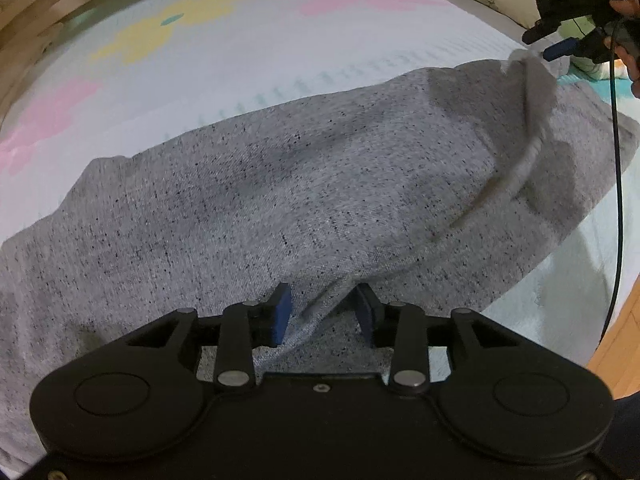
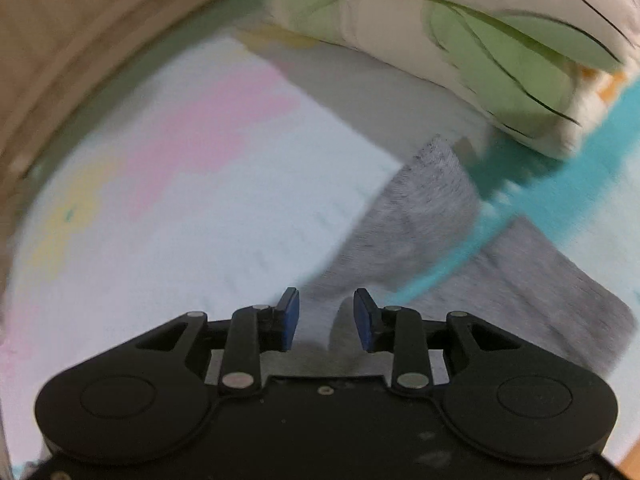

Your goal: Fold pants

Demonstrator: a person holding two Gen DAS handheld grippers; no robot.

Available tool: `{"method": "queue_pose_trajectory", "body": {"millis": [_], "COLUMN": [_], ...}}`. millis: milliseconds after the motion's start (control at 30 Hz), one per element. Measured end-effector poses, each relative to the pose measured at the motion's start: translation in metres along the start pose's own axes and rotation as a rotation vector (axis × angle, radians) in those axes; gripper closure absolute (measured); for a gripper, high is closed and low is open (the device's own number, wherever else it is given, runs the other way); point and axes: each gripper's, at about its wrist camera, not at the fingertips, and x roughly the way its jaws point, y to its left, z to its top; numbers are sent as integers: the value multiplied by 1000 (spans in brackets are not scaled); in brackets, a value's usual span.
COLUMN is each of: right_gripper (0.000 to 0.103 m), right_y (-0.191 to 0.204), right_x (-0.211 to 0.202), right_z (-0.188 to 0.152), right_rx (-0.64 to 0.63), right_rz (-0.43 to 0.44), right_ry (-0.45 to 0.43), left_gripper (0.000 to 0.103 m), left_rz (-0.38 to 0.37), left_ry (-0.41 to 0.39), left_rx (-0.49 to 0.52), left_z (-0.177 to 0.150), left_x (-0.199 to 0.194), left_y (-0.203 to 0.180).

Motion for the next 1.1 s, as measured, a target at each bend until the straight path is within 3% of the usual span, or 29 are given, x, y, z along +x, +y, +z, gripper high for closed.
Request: {"method": "queue_pose_trajectory", "body": {"millis": [333,500,700,867,900,933,1100], "right_gripper": [69,67,67,73,82,98,98], "right_y": [-58,-81,-77,-56,-47,-39,-14], "right_x": [-18,-4,16,13,9,5,-22], "right_z": [2,-7,-15,-13,-11,-10,-4], "right_rx": [199,327,421,371,315,256,94], "right_rz": [-90,-62,27,54,35,15,-11], "right_ry": [4,73,87,57,33,13,-90], "left_gripper": [53,51,50,49,49,49,48], "left_rz": [-16,-28,-36,-36,-35,-34,-32], "left_ry": [29,46,49,44,42,40,25], "left_rx": [-47,-79,-85,-77,-75,-73,-50], "left_z": [6,9,10,9,8,8,4], "left_x": [4,5,7,6,5,5,0], "left_y": [5,8,9,10,10,9,6]}}
